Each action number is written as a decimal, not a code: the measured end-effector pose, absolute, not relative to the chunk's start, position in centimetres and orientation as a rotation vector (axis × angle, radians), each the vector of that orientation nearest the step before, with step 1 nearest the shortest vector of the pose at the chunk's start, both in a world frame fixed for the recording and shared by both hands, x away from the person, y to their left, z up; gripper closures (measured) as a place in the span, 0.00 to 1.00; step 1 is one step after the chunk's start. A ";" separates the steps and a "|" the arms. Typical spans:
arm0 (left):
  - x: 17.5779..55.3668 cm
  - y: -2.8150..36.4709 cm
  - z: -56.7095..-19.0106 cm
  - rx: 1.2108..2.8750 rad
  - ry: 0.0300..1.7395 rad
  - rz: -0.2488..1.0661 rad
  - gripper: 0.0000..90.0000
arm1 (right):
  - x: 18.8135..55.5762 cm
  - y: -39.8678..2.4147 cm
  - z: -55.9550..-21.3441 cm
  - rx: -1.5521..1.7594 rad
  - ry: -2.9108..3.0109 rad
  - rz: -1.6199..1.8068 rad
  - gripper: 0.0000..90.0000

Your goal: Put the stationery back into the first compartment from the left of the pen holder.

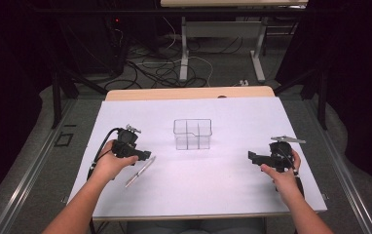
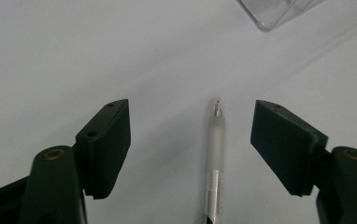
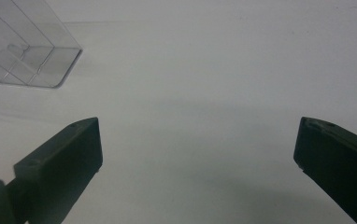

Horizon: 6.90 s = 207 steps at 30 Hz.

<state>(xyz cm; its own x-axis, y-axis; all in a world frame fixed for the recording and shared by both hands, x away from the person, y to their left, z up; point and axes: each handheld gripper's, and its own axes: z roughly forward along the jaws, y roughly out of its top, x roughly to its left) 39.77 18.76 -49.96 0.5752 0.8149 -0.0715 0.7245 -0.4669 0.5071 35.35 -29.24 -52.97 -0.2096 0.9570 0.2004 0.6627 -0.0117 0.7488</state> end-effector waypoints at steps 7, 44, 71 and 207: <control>39.7 18.9 -50.8 2.331 1.215 0.245 0.39 | 35.3 -29.3 -53.0 1.679 1.902 1.079 0.01; 40.4 17.7 -52.7 2.438 1.270 -0.019 0.76 | 35.4 -29.0 -53.2 1.670 1.934 1.071 0.01; 40.8 17.0 -52.8 2.515 1.277 -0.021 0.87 | 35.5 -29.0 -53.2 1.669 1.939 1.065 0.01; 39.5 12.2 -43.7 1.747 1.065 0.083 0.89 | 37.2 -13.5 -46.7 1.372 2.378 1.653 0.60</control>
